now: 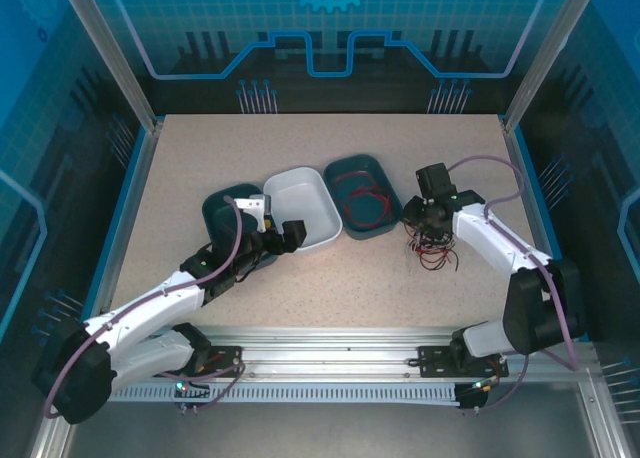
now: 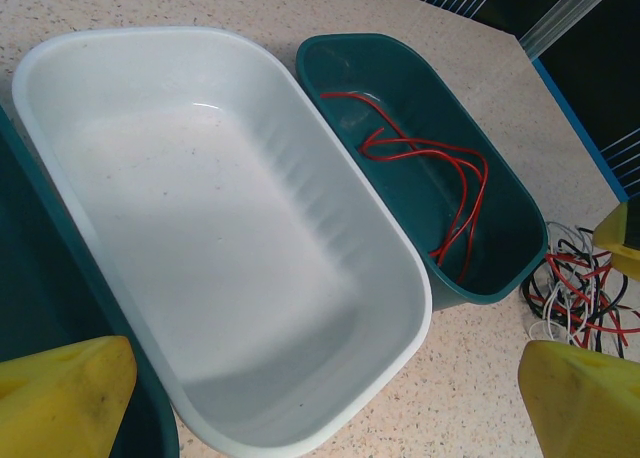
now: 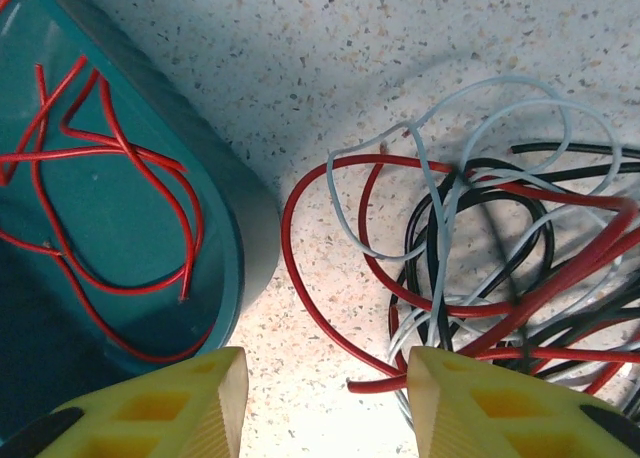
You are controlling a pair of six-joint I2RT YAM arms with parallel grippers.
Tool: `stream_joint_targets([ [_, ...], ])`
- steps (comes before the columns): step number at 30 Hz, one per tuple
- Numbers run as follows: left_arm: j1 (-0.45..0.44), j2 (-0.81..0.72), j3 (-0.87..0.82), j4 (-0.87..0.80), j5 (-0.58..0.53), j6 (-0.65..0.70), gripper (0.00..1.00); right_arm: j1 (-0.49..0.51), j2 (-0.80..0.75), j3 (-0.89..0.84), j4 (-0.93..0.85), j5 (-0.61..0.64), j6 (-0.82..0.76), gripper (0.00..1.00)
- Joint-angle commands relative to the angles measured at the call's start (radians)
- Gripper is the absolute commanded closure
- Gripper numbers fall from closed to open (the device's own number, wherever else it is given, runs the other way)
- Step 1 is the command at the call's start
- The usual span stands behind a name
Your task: Untangle the cables
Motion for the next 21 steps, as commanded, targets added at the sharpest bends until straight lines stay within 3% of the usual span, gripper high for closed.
stream_joint_targets([
  [1, 0.006, -0.023, 0.006, 0.016, -0.003, 0.013, 0.01, 0.008, 0.014, -0.02, 0.021, -0.001, 0.04, 0.55],
  [21, 0.006, -0.009, 0.01, 0.027, 0.009, 0.012, 0.01, 0.023, -0.153, -0.084, -0.033, 0.051, 0.055, 0.59],
])
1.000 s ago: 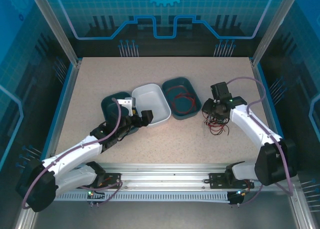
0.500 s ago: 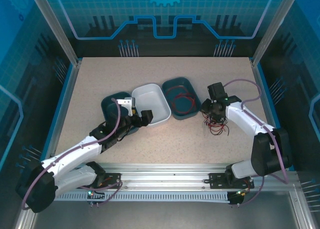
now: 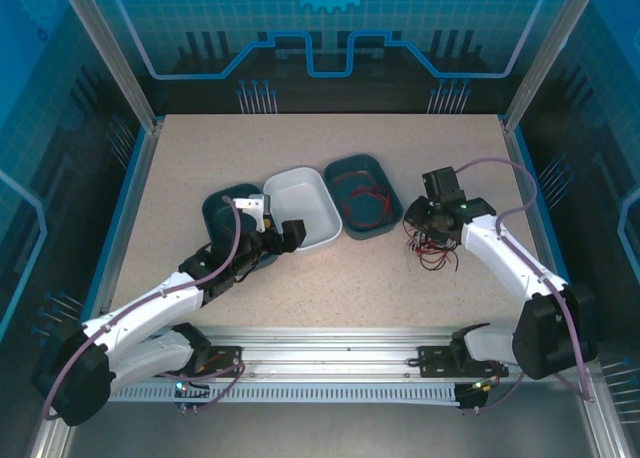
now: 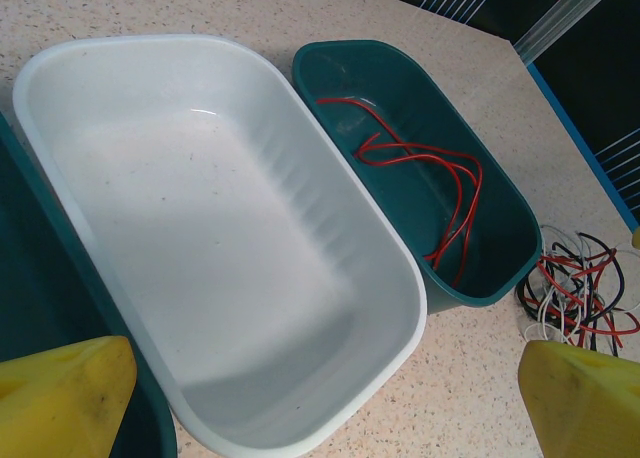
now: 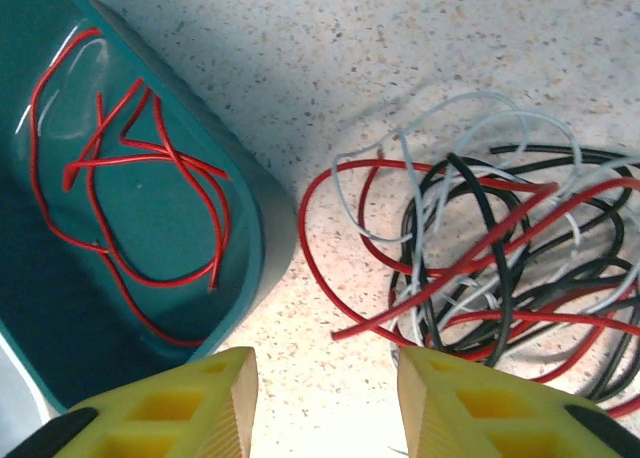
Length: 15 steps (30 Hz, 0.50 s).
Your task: Untangle the cables
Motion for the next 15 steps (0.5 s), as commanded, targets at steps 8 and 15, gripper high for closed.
stream_joint_targets([
  [8, 0.006, -0.004, 0.008, 0.023, 0.016, 0.005, 0.01, 0.014, 0.039, -0.071, 0.048, 0.017, 0.032, 0.59],
  [15, 0.006, -0.02, 0.001, 0.014, 0.012, 0.008, 0.01, 0.009, 0.087, -0.06, 0.111, 0.041, 0.062, 0.53],
])
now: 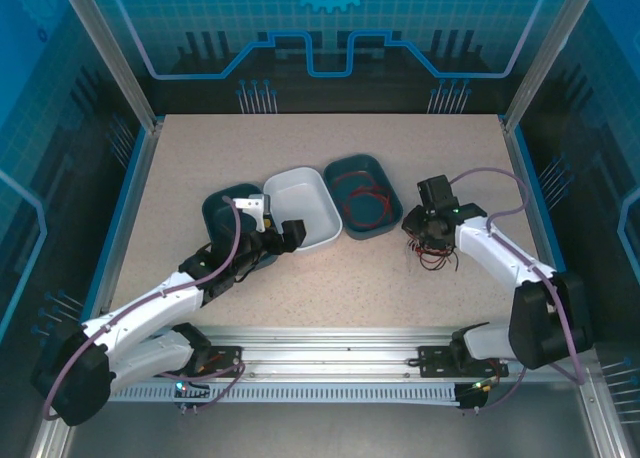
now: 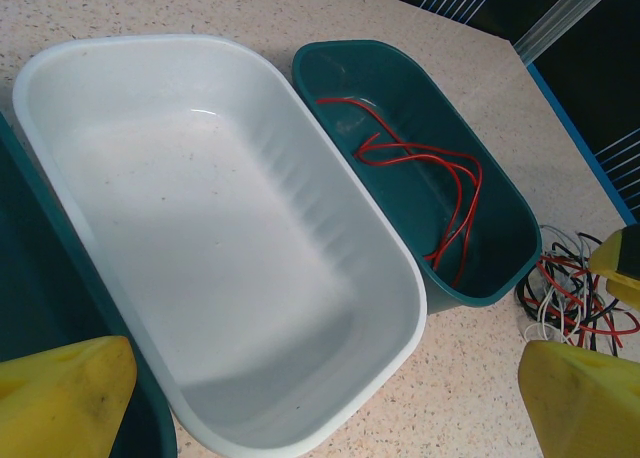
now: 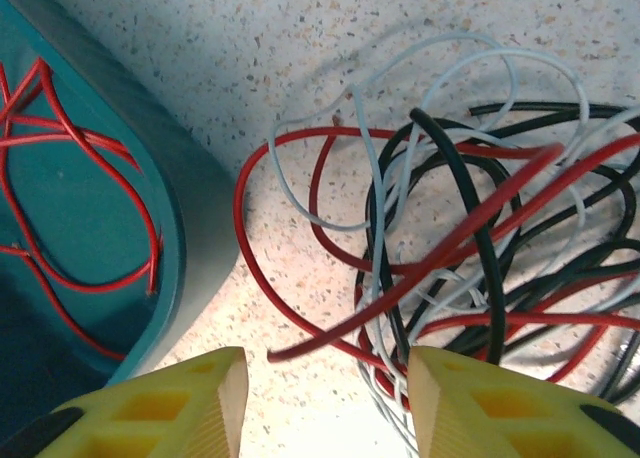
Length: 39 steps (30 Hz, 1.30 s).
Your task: Untangle the cables
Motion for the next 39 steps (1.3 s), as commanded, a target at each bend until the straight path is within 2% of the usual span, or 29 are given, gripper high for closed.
stream_joint_targets([
  [1, 0.007, -0.019, 0.0, 0.015, 0.01, 0.008, 0.01, 0.005, 0.026, 0.003, 0.05, 0.038, 0.038, 0.52],
  [5, 0.006, -0.021, 0.0, 0.009, 0.007, 0.009, 0.01, -0.01, 0.044, 0.002, 0.065, 0.059, 0.078, 0.51],
  [12, 0.006, -0.022, -0.001, 0.009, 0.001, 0.013, 0.01, -0.032, 0.045, -0.026, 0.097, 0.075, 0.114, 0.58],
  [27, 0.007, -0.016, -0.003, 0.013, -0.002, 0.008, 0.01, -0.063, 0.006, -0.074, 0.103, 0.046, 0.107, 0.9],
  [32, 0.005, -0.019, 0.001, 0.012, -0.001, 0.009, 0.01, -0.064, -0.066, -0.073, 0.082, 0.004, 0.101, 0.93],
  [39, 0.007, -0.014, 0.009, 0.011, -0.009, 0.021, 0.01, -0.067, -0.24, -0.039, -0.038, 0.017, 0.055, 0.94],
])
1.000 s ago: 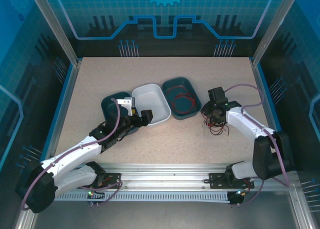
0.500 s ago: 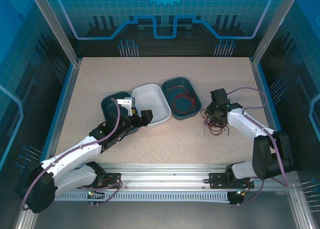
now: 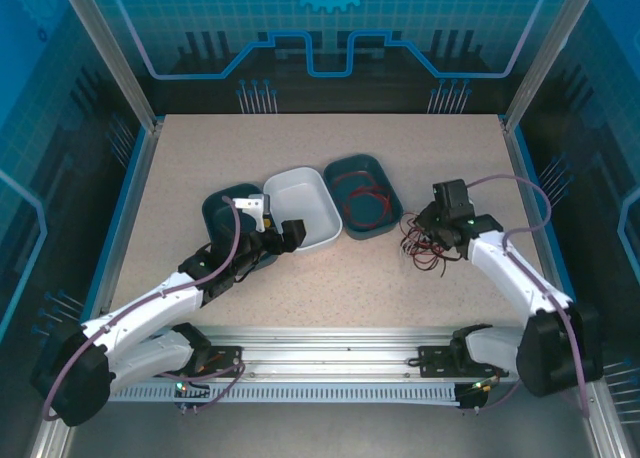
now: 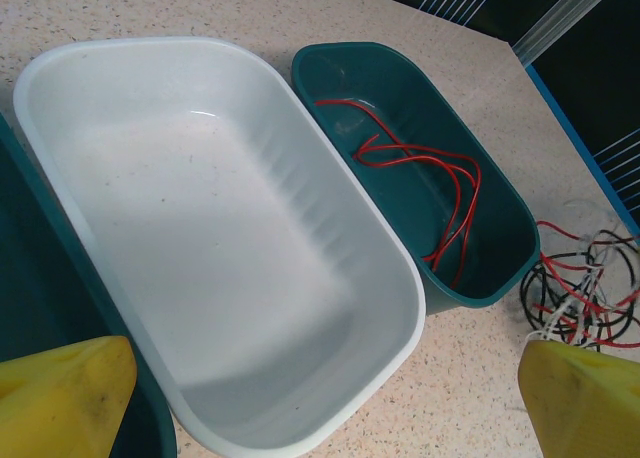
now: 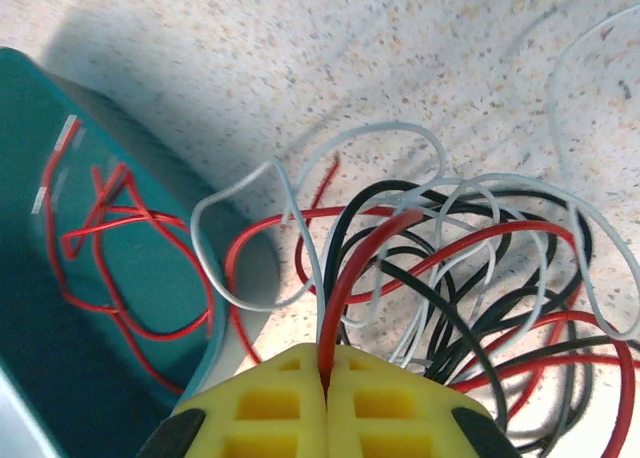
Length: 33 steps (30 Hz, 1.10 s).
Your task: Untangle the cables
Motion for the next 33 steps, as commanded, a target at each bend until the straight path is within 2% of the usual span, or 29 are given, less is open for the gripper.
stream_joint_targets([
  [1, 0.007, -0.011, 0.011, 0.012, -0.008, 0.021, 0.01, -0.014, -0.076, 0.037, -0.102, 0.006, -0.039, 0.92],
  [5, 0.006, 0.0, 0.02, 0.022, 0.001, 0.021, 0.01, -0.02, -0.123, 0.115, -0.187, -0.003, -0.105, 0.93],
  [9, 0.007, 0.016, 0.032, 0.034, 0.03, 0.017, 0.01, -0.026, -0.107, 0.231, -0.294, -0.016, -0.198, 0.94],
  [13, 0.004, 0.051, 0.065, 0.061, 0.11, 0.015, 0.01, -0.025, -0.099, 0.303, -0.366, -0.008, -0.259, 0.99],
  [16, -0.007, 0.104, 0.11, 0.115, 0.163, -0.057, 0.01, -0.027, -0.096, 0.319, -0.393, -0.025, -0.29, 0.99],
  [20, -0.073, 0.25, 0.247, 0.175, 0.21, -0.16, 0.04, -0.026, -0.116, 0.276, -0.362, -0.061, -0.295, 0.99],
  [27, -0.25, 0.608, 0.572, 0.148, 0.326, -0.191, 0.19, -0.034, -0.146, 0.215, -0.331, -0.066, -0.287, 0.97],
  [33, -0.306, 0.817, 0.719, 0.16, 0.402, -0.233, 0.33, -0.08, -0.185, 0.145, -0.282, -0.126, -0.278, 0.97],
])
